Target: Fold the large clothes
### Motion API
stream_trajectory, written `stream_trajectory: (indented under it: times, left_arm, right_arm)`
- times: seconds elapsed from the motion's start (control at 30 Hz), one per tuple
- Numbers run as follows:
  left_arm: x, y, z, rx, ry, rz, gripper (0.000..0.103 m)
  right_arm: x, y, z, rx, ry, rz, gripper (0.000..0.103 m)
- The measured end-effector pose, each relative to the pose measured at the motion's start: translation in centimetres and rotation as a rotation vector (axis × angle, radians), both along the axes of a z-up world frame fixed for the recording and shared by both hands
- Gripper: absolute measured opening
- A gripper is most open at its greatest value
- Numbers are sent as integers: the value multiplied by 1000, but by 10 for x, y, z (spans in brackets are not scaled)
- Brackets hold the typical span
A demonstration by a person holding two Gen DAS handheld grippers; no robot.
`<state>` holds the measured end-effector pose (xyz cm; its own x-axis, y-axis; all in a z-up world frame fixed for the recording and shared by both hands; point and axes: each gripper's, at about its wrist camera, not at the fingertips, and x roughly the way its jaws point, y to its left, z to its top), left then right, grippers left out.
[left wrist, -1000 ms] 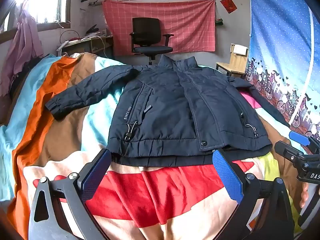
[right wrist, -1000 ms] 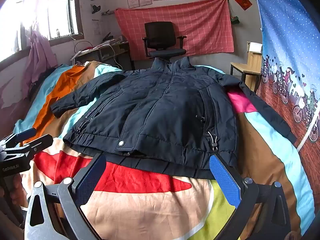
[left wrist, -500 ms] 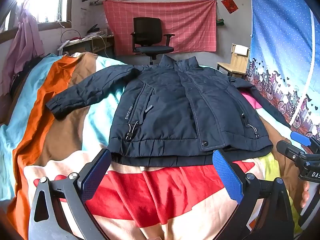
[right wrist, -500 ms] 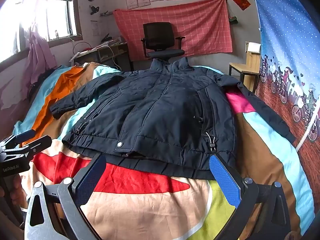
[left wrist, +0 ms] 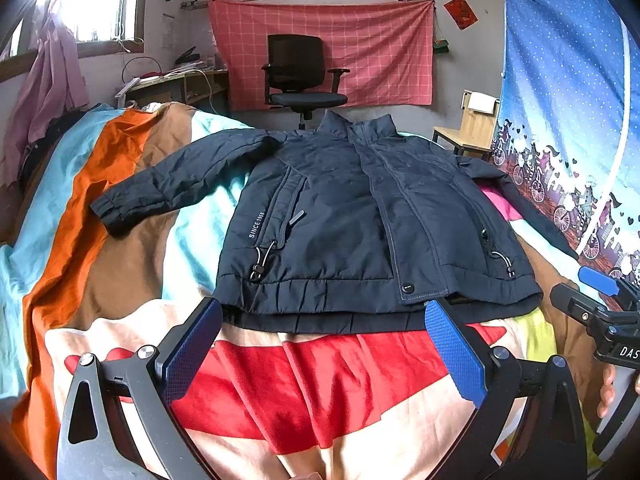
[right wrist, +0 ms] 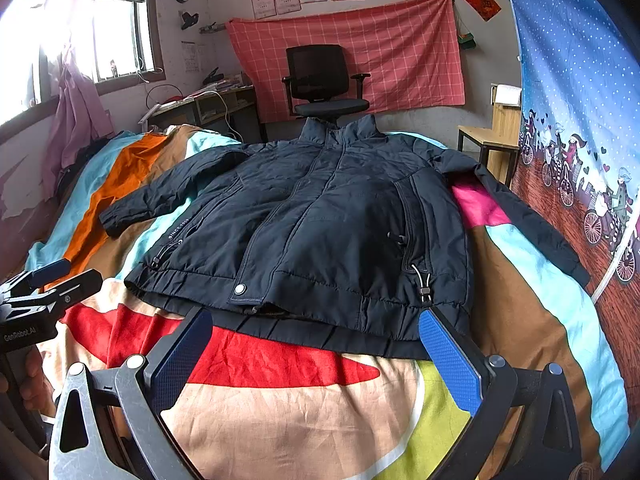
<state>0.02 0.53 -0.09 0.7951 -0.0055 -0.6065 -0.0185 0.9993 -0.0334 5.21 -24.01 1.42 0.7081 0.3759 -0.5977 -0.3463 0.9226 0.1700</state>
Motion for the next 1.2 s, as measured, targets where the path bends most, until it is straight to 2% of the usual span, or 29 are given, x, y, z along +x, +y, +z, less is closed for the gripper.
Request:
stream_trajectory:
  times: [1.2]
  left_arm:
    - [-2,0,0,-5,0,-1,100]
  right_arm:
    - [0,0,0,3,2,0,103]
